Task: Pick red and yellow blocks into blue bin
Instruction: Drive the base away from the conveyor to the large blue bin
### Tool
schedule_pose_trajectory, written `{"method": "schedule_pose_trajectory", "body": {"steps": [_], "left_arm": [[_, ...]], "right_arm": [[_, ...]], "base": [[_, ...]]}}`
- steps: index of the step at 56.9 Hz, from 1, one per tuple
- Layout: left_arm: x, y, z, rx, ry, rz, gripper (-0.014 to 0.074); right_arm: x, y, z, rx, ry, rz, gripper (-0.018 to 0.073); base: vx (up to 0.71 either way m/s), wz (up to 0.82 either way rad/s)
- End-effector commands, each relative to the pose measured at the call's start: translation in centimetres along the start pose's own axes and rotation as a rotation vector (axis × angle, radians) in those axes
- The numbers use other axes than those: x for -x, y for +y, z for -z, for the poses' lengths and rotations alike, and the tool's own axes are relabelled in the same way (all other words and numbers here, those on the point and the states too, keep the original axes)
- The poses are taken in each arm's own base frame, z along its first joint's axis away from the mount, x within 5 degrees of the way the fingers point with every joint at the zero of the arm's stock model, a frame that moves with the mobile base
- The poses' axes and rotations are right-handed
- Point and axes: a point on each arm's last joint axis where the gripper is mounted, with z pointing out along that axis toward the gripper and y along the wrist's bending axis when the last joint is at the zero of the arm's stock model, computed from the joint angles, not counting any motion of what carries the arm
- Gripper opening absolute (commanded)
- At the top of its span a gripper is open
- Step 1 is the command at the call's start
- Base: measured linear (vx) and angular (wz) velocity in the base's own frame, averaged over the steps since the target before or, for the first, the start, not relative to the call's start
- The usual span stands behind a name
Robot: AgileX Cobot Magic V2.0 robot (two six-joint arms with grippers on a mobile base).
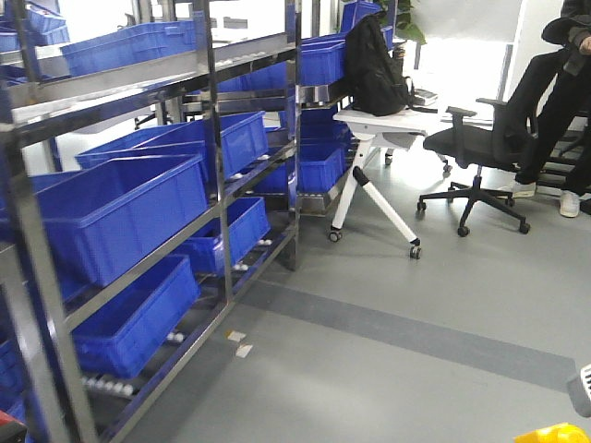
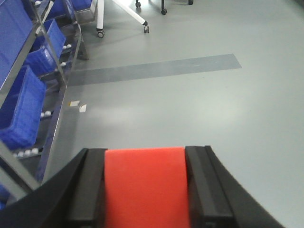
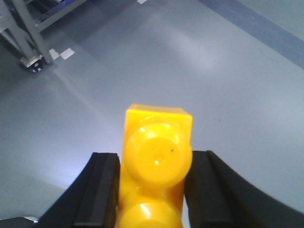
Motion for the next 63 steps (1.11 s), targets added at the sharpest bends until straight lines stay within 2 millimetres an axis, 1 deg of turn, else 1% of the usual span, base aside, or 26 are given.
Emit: {"method": "schedule_pose_trajectory", "body": {"steps": [1, 14, 26, 36, 63], "left_arm": [[1.43, 0.11, 0.43, 0.015, -0.104, 0.007, 0.0264], [1.44, 0.11, 0.43, 0.015, -0.105, 0.007, 0.0264], [1.44, 0.11, 0.43, 0.015, -0.105, 0.007, 0.0264], [1.44, 0.11, 0.43, 0.015, -0.105, 0.007, 0.0264], [1.44, 0.11, 0.43, 0.015, -0.105, 0.007, 0.0264]], "right_arm": [[1.25, -0.10, 0.76, -0.009, -0.097, 0.021, 0.0210], [1.25, -0.10, 0.76, -0.009, -0.097, 0.021, 0.0210], [1.25, -0.10, 0.76, -0.009, -0.097, 0.021, 0.0210], [1.25, -0.10, 0.76, -0.009, -0.097, 0.021, 0.0210], [1.25, -0.10, 0.76, -0.009, -0.097, 0.021, 0.0210]], "base": [[0.45, -0.11], [0.44, -0.01], [0.40, 0.28], [0.35, 0.56], [0.24, 0.72]]}}
